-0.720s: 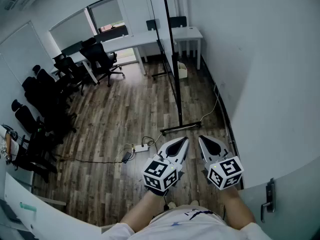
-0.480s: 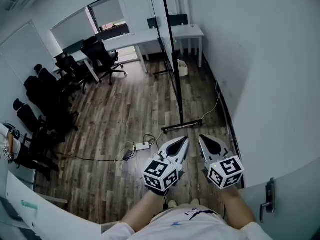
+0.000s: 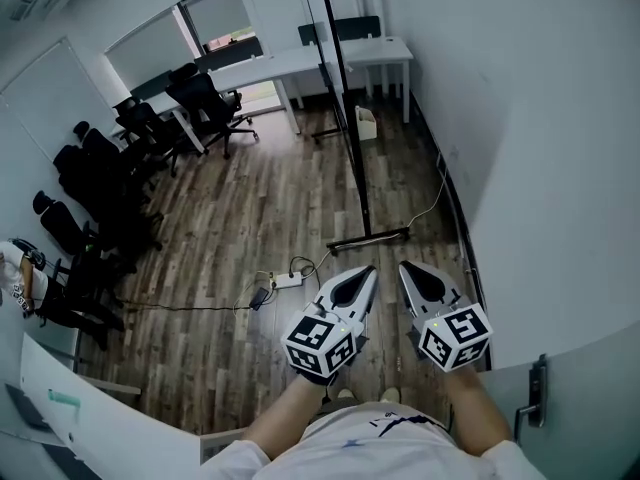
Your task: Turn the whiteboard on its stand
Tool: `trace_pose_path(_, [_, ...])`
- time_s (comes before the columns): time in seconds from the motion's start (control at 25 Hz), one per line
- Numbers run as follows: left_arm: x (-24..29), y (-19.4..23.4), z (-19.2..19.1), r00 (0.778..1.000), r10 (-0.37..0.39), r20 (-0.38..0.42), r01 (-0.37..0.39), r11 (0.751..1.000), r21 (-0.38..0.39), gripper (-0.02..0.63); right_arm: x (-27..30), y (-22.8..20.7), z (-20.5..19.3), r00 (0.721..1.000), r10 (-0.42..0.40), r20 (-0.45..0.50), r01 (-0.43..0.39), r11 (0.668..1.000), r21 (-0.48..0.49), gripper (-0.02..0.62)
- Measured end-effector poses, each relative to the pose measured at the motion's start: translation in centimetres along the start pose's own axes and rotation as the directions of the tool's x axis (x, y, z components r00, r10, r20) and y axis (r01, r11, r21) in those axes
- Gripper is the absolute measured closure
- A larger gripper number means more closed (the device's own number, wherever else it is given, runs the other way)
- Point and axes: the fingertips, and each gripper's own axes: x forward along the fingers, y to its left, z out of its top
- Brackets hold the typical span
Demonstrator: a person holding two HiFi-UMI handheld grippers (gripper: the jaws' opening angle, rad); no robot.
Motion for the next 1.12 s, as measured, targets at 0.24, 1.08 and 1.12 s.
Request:
trace_pose_path(0.24, [0.9, 0.4, -1.4, 0.999, 0.033, -0.021, -0.033, 0.999, 0.004, 0.594, 0.7, -1.6, -1.2, 1.0, 0.006, -0.005, -0.006, 1.0, 0.027, 0.581])
trace_pose_path(1.08, [14.1, 16.9, 1.9, 1.0, -0.027, -0.007, 0.027, 1.0, -0.003, 0.594, 20.2, -10.5, -0.1, 0.996, -0.074, -0.05, 0.072, 0.997, -0.037, 0.581])
trace_pose_path(1.12, [14.6, 18.1, 2.1, 0.999, -0.033, -0.008, 0.033, 0.999, -0.001, 0.594, 21.5, -10.8, 0.0, 0.995, -0.083, -0.049, 0.081, 0.996, -0.037, 0.581])
